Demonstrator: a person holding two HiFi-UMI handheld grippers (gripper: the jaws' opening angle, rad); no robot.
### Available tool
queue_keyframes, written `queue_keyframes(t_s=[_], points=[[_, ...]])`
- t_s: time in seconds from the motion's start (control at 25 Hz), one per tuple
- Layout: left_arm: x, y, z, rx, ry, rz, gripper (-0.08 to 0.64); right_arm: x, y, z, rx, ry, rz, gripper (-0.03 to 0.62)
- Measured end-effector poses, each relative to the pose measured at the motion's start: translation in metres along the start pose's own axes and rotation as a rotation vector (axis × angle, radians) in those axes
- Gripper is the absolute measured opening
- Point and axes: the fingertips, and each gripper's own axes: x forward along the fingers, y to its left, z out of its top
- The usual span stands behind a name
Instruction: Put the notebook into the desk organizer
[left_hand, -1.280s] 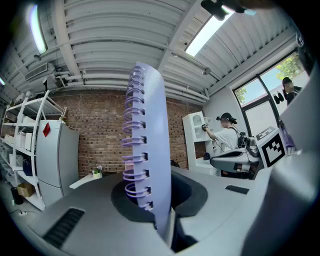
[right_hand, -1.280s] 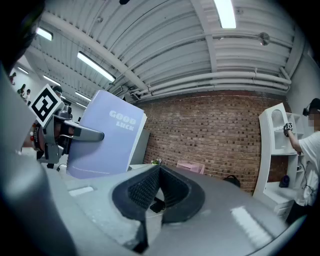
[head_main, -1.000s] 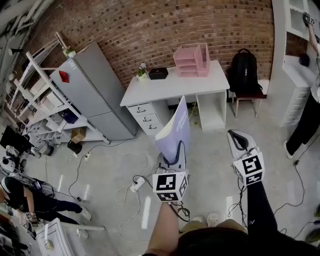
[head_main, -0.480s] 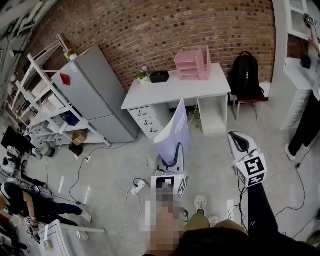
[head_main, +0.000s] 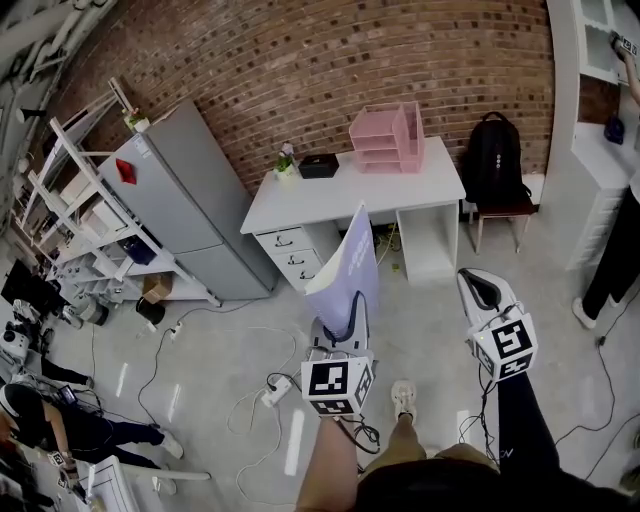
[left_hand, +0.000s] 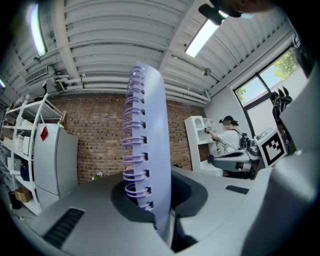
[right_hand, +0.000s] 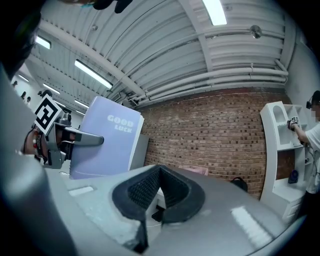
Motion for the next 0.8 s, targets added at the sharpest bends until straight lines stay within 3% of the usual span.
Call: queue_keyframes(t_s=[0.28, 0.8], points=[[0.05, 0.025, 0.004, 0.008, -0.018, -0.016, 0.038, 0.051, -0.021, 0.002, -0.004, -0.018, -0.022, 0.0], [0.186, 0.087, -0.013, -0.011, 0.0, -0.056, 0.038, 0.177, -0.077, -0.027, 0.0, 0.019, -0.057, 0.0]])
